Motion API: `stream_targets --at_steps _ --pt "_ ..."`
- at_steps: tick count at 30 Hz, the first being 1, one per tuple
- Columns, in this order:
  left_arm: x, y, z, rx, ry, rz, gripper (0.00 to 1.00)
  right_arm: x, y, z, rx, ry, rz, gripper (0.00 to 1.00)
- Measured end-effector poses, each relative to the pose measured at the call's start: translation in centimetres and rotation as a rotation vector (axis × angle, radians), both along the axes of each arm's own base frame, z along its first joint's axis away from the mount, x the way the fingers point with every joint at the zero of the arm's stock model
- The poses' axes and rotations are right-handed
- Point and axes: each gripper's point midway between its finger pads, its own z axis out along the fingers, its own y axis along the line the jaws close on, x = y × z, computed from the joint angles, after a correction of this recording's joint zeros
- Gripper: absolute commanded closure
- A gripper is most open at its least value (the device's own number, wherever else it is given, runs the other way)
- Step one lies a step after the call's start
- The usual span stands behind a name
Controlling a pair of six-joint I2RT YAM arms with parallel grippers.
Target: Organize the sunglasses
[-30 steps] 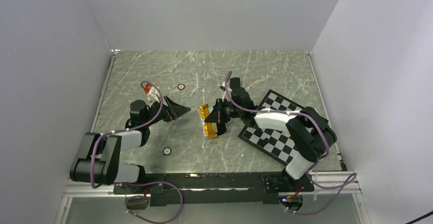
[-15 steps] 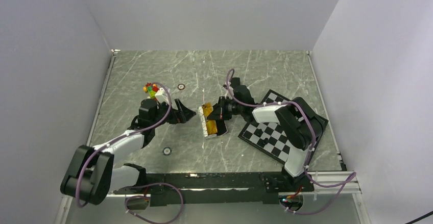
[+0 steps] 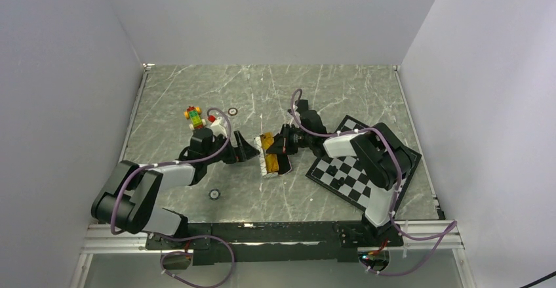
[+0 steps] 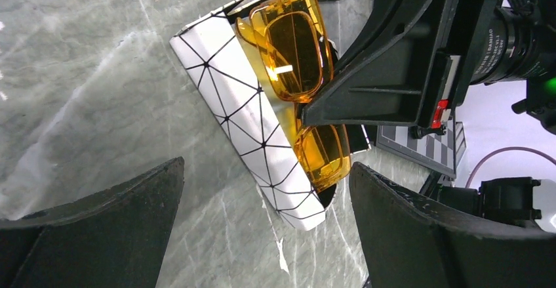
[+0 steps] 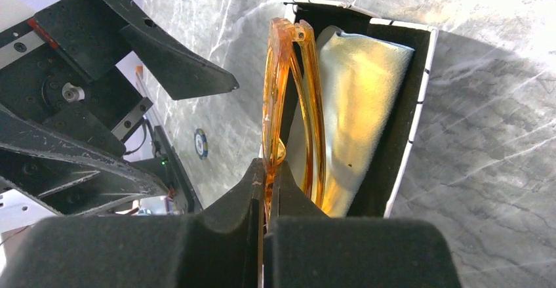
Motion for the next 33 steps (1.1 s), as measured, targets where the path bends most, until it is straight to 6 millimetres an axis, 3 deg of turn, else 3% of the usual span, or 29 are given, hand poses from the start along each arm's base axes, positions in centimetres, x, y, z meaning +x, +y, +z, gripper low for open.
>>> stream_targets --at_steps 18,33 --pt "0.7 -2.2 -0.7 -0.041 0.063 0.001 0.01 0.5 -0.1 -1.2 -0.018 0.030 -0.040 1.00" --pt "0.9 -3.3 -1.4 -0.072 0.092 0.000 0.01 0.4 1.0 -1.7 0.015 0.082 -0.009 1.00"
